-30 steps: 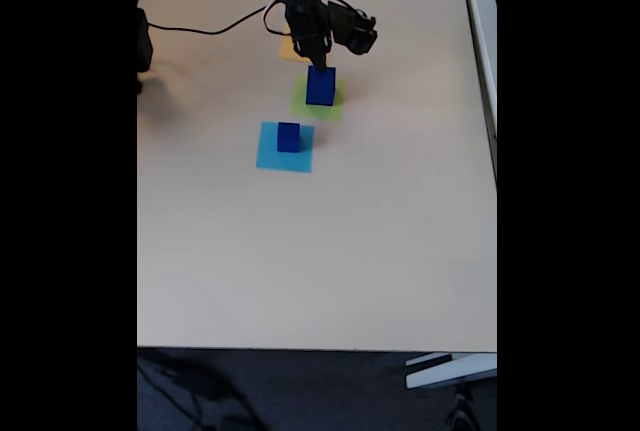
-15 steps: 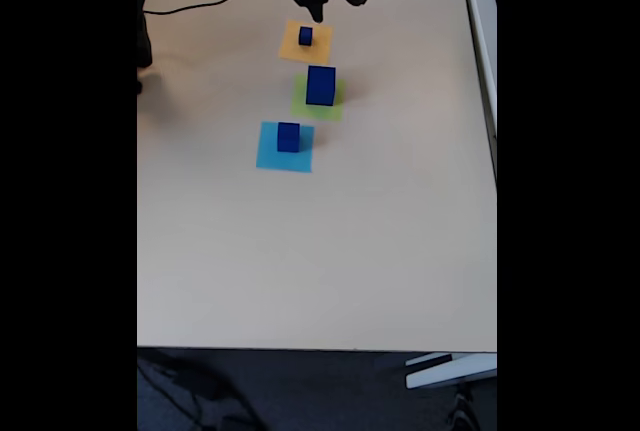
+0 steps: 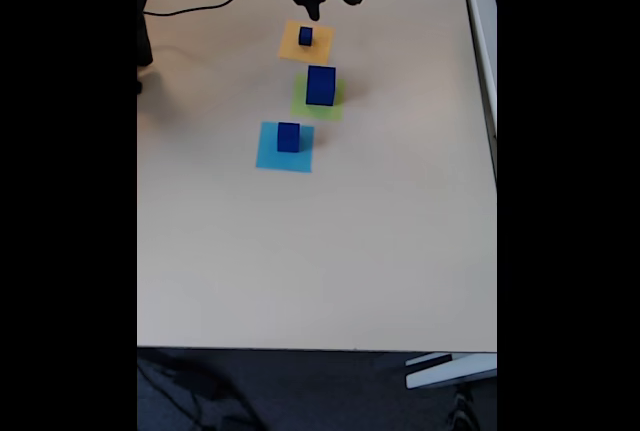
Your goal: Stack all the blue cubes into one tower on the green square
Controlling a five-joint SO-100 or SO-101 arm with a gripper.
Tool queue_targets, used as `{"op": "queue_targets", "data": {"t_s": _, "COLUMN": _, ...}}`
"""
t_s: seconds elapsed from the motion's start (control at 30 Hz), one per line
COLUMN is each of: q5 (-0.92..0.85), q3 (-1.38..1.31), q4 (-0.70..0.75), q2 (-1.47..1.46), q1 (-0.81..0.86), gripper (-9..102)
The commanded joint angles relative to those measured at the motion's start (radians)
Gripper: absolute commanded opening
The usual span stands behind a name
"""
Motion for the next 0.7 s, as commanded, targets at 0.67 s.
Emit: {"op": "queue_targets", "data": {"t_s": 0.67, "q5": 0.0, "q3": 0.14, "q4": -0.112, "q2": 0.098, "q1": 0.003, "gripper": 0}}
